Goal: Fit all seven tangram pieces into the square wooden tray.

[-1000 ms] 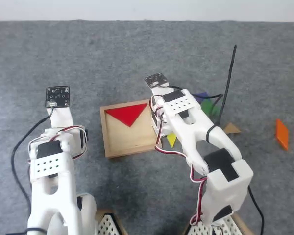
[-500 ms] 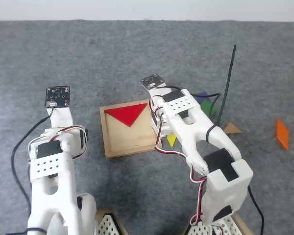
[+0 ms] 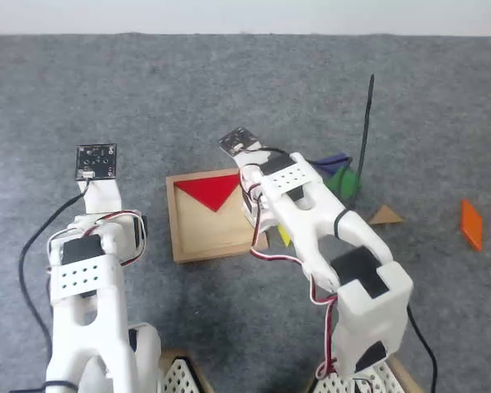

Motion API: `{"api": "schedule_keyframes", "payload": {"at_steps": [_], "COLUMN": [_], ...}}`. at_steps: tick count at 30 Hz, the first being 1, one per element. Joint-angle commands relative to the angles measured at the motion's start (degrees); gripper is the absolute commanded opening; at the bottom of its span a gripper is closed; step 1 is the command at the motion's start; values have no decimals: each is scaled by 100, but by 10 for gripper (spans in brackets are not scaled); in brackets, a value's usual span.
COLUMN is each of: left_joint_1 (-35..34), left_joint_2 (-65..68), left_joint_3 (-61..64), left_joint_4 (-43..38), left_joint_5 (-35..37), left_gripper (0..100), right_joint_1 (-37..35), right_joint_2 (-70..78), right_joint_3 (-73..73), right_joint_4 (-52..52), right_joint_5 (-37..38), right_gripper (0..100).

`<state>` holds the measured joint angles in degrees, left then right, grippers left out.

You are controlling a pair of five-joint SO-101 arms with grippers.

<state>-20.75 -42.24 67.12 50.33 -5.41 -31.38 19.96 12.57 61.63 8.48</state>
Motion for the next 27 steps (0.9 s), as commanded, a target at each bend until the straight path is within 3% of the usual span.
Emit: {"api": "schedule_keyframes", "payload": {"at_steps": [1,27], "left_joint_1": [18,9], "left_joint_2": [-26,-26], "left_joint_3": [-57,-57], "left_joint_4": [0,0], "left_joint_5": [18,18], "left_gripper": [168,168], "right_joint_1": [127,163], "right_joint_2": [171,-92], "right_joint_3": [-237,-299], "right_joint_4": [84,382], "right_joint_5": [-167,-466], "right_gripper": [328,270]}}
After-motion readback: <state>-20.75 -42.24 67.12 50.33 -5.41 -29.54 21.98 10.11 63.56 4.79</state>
